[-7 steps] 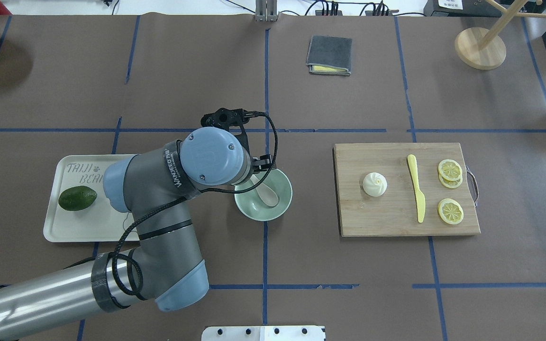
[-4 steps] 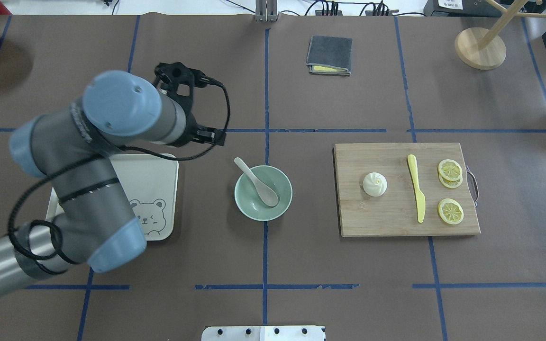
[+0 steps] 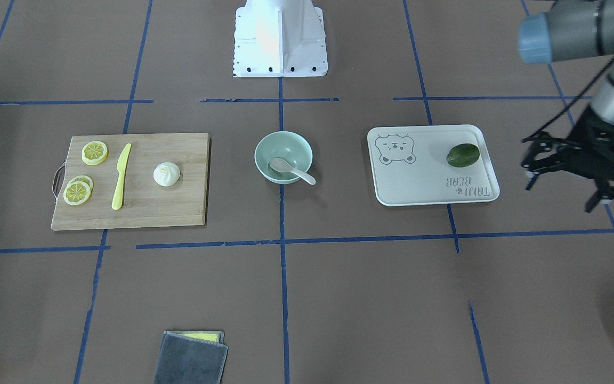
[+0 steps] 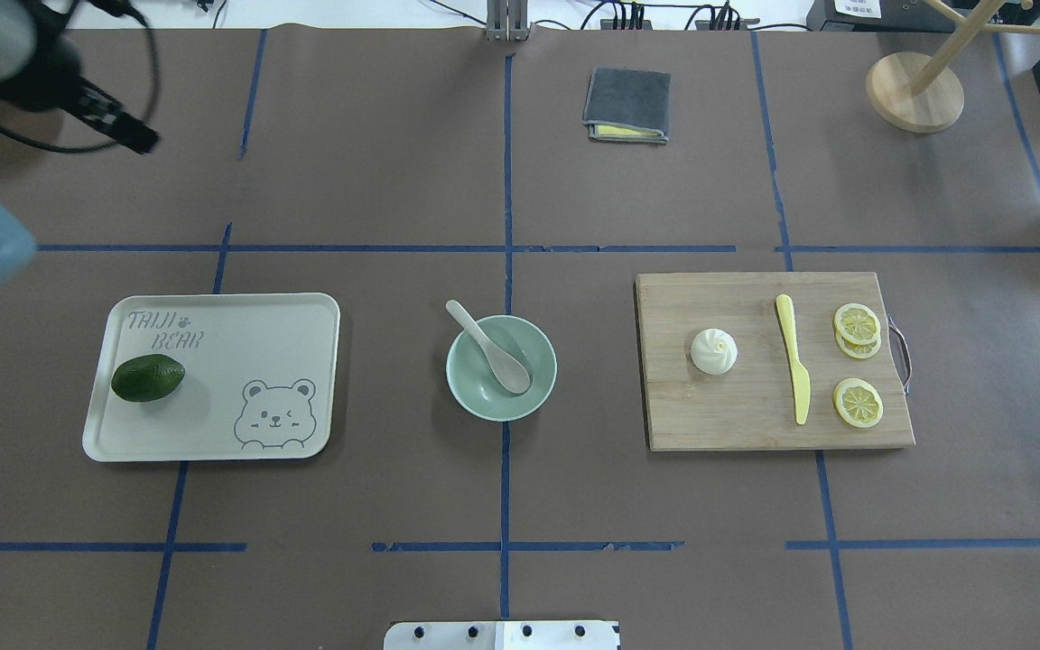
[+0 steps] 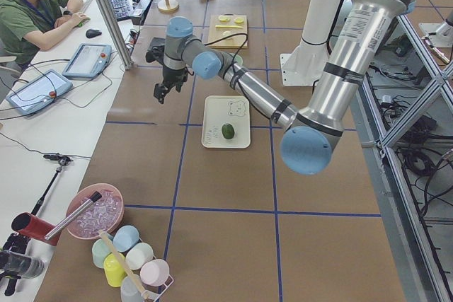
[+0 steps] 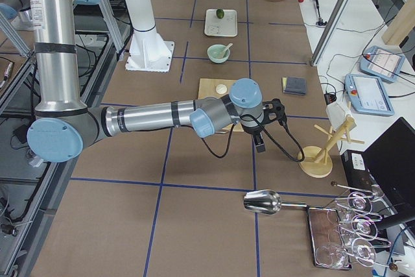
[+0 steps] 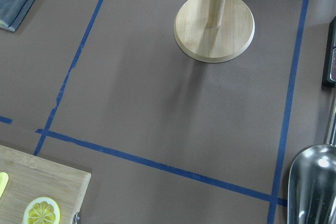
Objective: Put spoon and bun in bowl
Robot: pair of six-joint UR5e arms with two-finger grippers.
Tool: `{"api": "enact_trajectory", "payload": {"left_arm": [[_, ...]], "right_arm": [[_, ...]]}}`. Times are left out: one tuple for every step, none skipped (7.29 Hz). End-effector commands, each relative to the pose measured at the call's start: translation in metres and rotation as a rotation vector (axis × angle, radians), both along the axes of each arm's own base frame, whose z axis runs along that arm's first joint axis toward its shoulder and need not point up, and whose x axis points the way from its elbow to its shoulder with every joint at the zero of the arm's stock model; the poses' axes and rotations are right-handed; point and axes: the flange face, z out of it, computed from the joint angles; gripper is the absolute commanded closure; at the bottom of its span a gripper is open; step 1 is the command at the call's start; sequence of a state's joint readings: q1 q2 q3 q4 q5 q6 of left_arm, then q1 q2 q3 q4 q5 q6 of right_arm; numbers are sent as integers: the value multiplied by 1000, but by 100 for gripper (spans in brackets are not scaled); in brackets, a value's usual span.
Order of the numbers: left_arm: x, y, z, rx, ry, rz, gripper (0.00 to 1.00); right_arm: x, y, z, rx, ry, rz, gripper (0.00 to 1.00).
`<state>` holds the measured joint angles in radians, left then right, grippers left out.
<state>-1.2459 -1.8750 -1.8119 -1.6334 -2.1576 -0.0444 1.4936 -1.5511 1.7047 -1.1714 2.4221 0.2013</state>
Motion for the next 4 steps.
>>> {"api": "enact_trajectory", "payload": {"left_arm": [[-149,31,130,-130,-21,-47,0],[-197,41,184,-254,-10,-106,0],[-228,80,226,-282,21,-104,0],[-226,101,242,-317,18,-97,0]], "right_arm": [[-9,1,-5,19,-16,-21,0],[-23,-3,-12,7,-22,-26,0],[-58,-9,-35,-1,-33,-53,0],[-93,-14,-63,-21,-51,-66,0]]}}
